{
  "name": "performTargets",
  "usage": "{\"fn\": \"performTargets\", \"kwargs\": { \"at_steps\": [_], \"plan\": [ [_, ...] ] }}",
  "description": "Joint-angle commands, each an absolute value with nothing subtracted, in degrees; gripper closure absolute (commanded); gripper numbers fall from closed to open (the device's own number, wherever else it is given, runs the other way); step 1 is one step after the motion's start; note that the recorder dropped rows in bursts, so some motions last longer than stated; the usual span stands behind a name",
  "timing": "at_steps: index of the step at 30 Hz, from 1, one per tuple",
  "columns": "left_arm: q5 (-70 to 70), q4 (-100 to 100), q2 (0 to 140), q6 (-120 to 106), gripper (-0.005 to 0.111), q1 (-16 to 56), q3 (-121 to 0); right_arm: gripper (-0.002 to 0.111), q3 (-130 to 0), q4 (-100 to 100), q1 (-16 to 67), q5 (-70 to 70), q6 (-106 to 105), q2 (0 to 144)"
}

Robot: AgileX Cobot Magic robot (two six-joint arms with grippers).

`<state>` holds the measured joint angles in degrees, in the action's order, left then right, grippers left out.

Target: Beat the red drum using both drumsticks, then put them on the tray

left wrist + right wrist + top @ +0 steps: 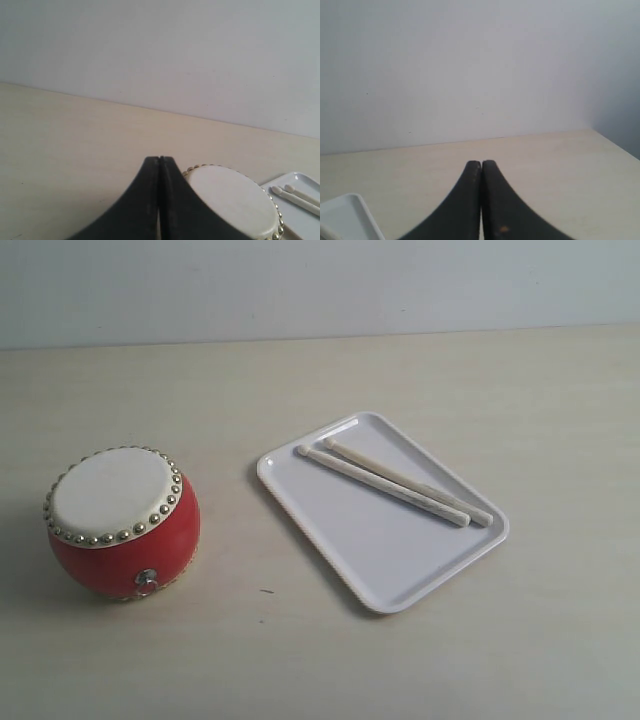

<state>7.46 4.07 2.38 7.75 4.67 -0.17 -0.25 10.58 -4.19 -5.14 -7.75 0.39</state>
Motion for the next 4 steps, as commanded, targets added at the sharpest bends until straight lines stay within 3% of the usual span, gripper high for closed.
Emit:
{"fn": "performTargets", "kwargs": {
  "at_steps": [1,4],
  "plan": [
    [7.24,3.98,1.97,7.74,0.107,4.64,0.00,0.108,0.00,10.54,-4.40,-4.98,-7.34,0.00],
    [7.24,3.98,1.97,7.74,0.107,4.64,0.00,0.108,0.00,10.54,-4.40,-4.98,-7.34,0.00]
  ]
}}
